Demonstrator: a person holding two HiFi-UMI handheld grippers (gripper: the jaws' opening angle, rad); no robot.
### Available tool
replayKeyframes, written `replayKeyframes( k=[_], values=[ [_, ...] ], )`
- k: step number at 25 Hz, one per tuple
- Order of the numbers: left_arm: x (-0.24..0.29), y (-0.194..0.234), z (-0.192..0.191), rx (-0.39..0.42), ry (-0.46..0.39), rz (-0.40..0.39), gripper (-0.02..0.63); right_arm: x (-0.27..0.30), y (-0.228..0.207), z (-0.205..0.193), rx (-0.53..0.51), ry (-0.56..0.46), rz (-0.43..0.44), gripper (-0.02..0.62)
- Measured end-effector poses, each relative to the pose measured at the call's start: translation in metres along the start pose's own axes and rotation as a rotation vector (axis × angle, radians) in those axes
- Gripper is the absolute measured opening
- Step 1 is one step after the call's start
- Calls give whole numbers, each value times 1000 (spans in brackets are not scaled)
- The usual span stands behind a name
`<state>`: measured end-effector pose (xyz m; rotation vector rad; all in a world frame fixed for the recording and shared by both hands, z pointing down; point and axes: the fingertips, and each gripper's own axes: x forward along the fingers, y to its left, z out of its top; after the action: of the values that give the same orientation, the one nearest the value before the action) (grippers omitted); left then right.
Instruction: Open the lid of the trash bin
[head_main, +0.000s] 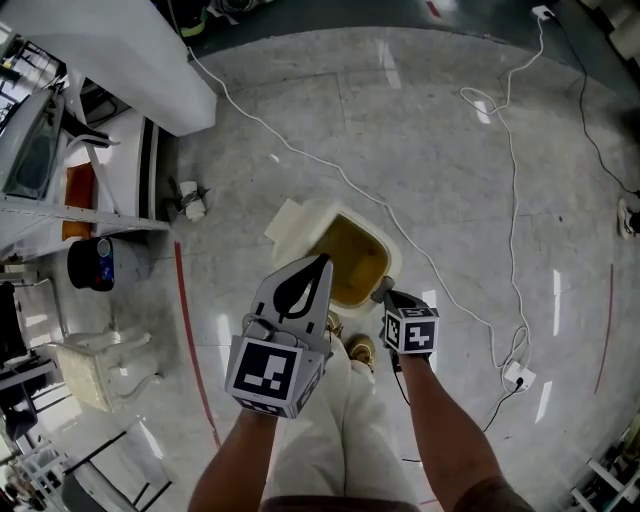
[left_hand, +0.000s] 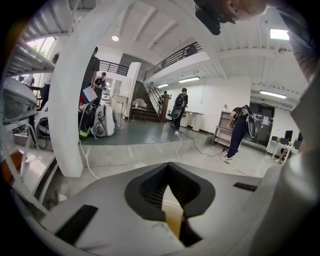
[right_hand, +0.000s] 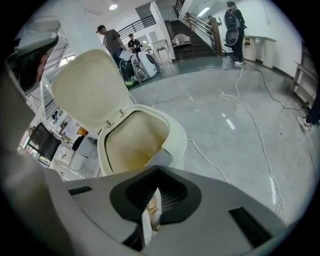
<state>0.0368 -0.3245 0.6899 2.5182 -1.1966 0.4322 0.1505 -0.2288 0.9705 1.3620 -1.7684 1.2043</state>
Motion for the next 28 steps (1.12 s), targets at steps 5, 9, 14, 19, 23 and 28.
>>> replayKeyframes(
  k=[5,9,14,19,23,28],
  values=[
    [-1,2,4,-3,-7,-1,12,-7,1,10,2,-28,-10,32],
    [0,3,7,-10,-12,1,12,-11,0,18,-1,-40,-15,32],
    [-3,0,25,-1,-6,-10,12,-26,6,45,-25,-67,-5,32],
    [-25,-6,93,28,-54,-8,12,-76,22,127,-67,-163,-7,32],
    [-49,-22,164,54,-105,-17,12,-144,40,218,-92,-298,-1,32],
    [-81,-46,251,99,-183,-37,12,-259,75,347,-160,-543,21,32]
  ],
)
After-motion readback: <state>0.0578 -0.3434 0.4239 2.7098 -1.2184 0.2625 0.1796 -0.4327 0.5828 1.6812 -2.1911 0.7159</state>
